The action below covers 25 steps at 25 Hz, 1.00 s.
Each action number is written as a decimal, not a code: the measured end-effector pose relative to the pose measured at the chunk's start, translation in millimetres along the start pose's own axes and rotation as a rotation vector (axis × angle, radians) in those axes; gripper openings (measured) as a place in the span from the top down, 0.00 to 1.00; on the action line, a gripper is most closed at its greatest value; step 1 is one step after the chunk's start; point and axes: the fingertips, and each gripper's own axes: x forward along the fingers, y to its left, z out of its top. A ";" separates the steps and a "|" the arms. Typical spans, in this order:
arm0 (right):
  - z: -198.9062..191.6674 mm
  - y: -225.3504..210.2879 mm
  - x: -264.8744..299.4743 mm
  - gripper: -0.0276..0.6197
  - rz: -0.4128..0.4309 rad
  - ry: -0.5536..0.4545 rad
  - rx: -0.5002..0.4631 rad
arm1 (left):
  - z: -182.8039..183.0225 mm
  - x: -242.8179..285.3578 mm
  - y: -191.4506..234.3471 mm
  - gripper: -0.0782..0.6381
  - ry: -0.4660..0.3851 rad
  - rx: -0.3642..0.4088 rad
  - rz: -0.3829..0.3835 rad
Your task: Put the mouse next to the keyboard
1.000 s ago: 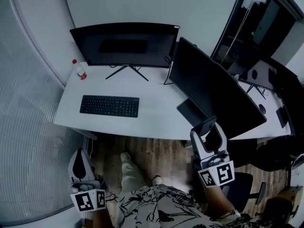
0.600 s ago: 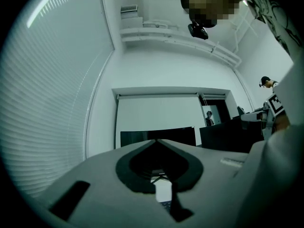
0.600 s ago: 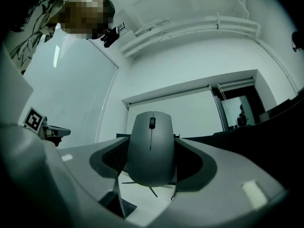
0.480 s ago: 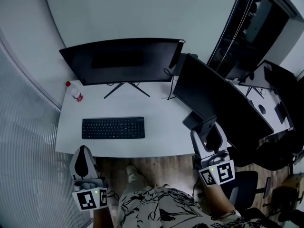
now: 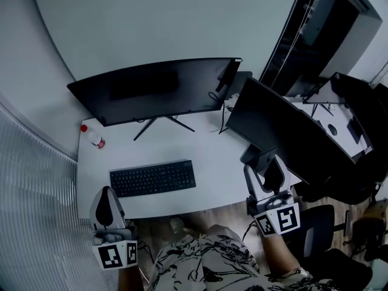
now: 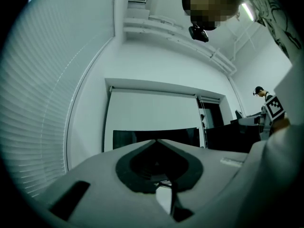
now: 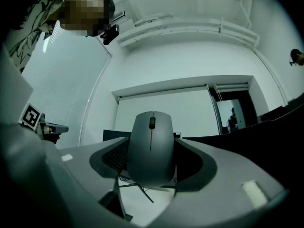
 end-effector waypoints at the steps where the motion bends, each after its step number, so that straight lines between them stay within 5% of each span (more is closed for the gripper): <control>1: -3.6 -0.3 2.5 0.49 -0.008 0.012 -0.004 | -2.6 5.3 3.4 0.89 0.005 -0.006 -0.008; 11: -58.8 -25.9 32.1 0.49 -0.005 0.154 -0.042 | -26.2 42.6 2.4 0.89 0.045 -0.067 0.022; 25: -166.6 -21.4 61.0 0.49 0.054 0.367 -0.032 | -54.7 64.7 -9.9 0.89 0.126 -0.039 -0.001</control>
